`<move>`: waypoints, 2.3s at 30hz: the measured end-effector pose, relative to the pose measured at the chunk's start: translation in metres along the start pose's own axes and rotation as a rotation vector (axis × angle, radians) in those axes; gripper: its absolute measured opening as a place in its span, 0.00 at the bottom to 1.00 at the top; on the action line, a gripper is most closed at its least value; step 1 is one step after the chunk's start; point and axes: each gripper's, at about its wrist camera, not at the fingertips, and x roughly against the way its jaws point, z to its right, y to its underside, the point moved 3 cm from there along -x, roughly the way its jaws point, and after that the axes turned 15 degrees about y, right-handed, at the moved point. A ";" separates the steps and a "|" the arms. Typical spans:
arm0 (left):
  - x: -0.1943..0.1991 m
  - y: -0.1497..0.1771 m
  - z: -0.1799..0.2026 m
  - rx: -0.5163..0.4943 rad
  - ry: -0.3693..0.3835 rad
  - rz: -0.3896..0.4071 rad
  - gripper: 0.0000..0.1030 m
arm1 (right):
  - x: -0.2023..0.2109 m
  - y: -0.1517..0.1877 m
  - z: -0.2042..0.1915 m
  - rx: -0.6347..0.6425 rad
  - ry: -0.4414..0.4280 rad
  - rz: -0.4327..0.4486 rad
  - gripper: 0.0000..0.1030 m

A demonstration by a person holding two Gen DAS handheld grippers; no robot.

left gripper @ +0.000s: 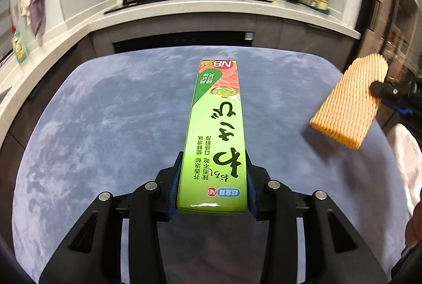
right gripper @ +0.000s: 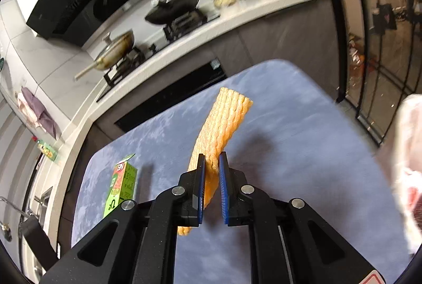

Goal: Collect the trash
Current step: 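Carry the green box and foam sleeve with both tools over the bin, then open both tools to drop the box and foam sleeve into the bin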

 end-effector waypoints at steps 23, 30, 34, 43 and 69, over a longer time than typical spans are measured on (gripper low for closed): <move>0.059 0.034 0.208 -0.258 0.233 -0.024 0.37 | 0.142 -0.004 0.209 -0.184 0.189 0.182 0.10; 0.058 0.045 0.260 -0.337 0.289 -0.036 0.37 | 0.152 0.005 0.261 -0.230 0.241 0.179 0.10; 0.051 0.050 0.289 -0.375 0.325 -0.058 0.37 | 0.150 0.008 0.280 -0.250 0.272 0.171 0.11; 0.025 0.060 0.341 -0.438 0.373 -0.121 0.37 | 0.141 0.012 0.310 -0.268 0.319 0.149 0.11; -0.022 0.043 0.352 -0.369 0.410 -0.136 0.54 | 0.102 0.010 0.327 -0.293 0.316 0.083 0.19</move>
